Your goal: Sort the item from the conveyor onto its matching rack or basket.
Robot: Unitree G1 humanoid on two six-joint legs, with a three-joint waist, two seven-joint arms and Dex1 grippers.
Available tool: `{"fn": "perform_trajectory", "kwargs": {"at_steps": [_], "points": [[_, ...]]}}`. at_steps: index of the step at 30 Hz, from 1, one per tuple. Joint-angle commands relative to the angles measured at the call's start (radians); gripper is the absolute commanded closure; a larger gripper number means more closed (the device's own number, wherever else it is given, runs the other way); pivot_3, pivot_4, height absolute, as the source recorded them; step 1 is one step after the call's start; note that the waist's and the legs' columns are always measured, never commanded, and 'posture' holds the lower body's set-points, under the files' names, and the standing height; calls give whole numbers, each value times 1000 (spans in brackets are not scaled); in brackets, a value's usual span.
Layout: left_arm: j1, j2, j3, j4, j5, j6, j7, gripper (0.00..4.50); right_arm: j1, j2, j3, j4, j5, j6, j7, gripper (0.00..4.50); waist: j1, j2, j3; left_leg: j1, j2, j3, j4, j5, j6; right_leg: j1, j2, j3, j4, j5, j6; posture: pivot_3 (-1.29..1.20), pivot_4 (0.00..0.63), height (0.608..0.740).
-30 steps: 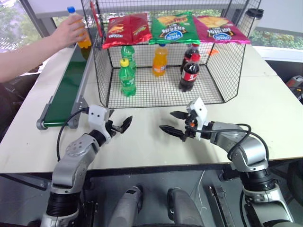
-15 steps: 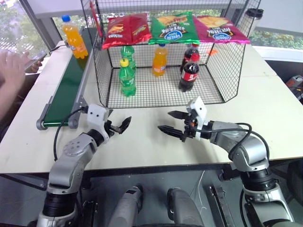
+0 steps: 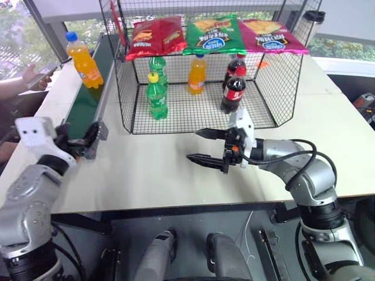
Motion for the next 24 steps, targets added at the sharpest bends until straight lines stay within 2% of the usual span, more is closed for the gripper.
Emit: {"fn": "perform_trajectory", "kwargs": {"at_steps": [1,11,24], "points": [[4,29,51,31,-16,-23,-15,0,-23,5,11,-47,7,-28,8,42,0,0,0,0,0,0,0,0,0,0,0,0,0,0,0,0,150,739],[-51,78,-34,187,73,-126,-47,0,-10,0,33,-31,-18,-42,-3,42,-1,0,0,0,0,0,0,0,0,0,0,0,0,0,0,0,150,739],[-94,84,-93,250,164,-231,-47,0,9,-12,25,-47,-18,-38,-30,42,-1,0,0,0,0,0,0,0,0,-1,0,0,-1,0,0,0,150,739]]}}
